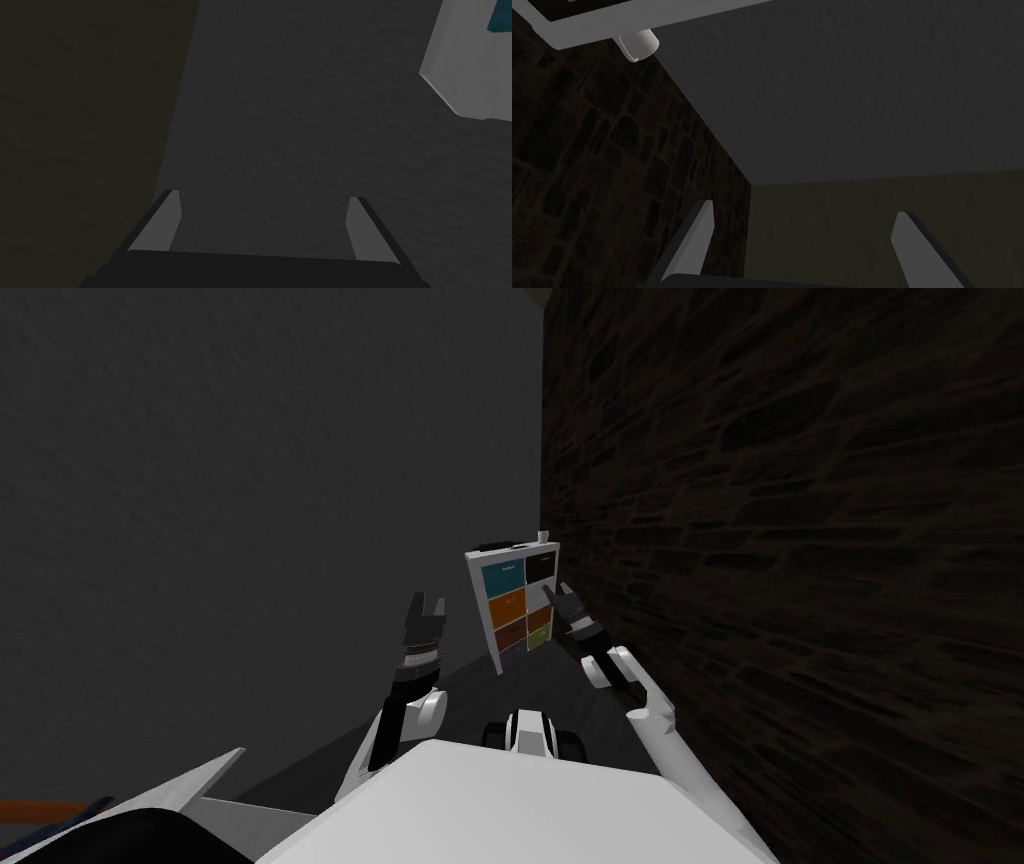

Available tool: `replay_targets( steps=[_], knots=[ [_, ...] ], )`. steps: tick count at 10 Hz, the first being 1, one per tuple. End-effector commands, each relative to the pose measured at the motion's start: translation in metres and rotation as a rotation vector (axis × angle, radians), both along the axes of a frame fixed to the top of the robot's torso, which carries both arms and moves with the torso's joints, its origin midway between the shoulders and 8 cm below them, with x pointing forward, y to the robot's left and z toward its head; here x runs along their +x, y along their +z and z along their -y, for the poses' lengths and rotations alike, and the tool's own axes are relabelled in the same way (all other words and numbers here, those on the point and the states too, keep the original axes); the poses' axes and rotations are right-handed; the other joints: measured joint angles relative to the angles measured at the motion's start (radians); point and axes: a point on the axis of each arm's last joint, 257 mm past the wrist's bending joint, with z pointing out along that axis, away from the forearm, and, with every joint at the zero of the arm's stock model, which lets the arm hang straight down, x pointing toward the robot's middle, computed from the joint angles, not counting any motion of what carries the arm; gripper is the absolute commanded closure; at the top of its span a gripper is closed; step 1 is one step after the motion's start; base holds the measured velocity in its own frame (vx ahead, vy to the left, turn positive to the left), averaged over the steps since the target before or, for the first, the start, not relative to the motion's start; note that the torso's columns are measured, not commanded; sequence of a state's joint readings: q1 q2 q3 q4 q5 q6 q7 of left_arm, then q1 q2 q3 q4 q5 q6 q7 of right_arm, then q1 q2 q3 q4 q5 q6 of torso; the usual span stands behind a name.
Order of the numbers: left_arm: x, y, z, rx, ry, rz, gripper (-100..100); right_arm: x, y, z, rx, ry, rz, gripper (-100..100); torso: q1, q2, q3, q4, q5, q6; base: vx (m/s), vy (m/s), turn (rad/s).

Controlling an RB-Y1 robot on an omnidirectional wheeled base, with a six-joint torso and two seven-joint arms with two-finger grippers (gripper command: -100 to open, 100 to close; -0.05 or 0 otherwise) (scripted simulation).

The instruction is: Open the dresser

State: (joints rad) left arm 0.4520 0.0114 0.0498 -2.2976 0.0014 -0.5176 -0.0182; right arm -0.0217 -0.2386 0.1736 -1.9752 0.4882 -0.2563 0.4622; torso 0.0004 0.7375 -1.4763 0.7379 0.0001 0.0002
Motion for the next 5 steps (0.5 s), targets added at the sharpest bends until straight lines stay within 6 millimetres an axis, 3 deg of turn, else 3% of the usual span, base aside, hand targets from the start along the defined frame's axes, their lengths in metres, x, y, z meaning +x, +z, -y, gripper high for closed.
replay_targets(
  steps=[1,5],
  knots=[
    [0.000,0.000,0.000,0.000,0.000,0.000,0,0.016,-0.007,-0.017,-0.127,-0.042,0.028,-100,0.000,0.001,0.000,0.000,0.000,0.000,0.033,0.028,-0.165],
    [0.000,0.000,0.000,0.000,0.000,0.000,0,0.037,-0.006,-0.044,-0.300,-0.096,0.093,-100,0.000,0.001,0.000,0.000,0.000,0.000,0.031,0.032,-0.116]
  ],
)
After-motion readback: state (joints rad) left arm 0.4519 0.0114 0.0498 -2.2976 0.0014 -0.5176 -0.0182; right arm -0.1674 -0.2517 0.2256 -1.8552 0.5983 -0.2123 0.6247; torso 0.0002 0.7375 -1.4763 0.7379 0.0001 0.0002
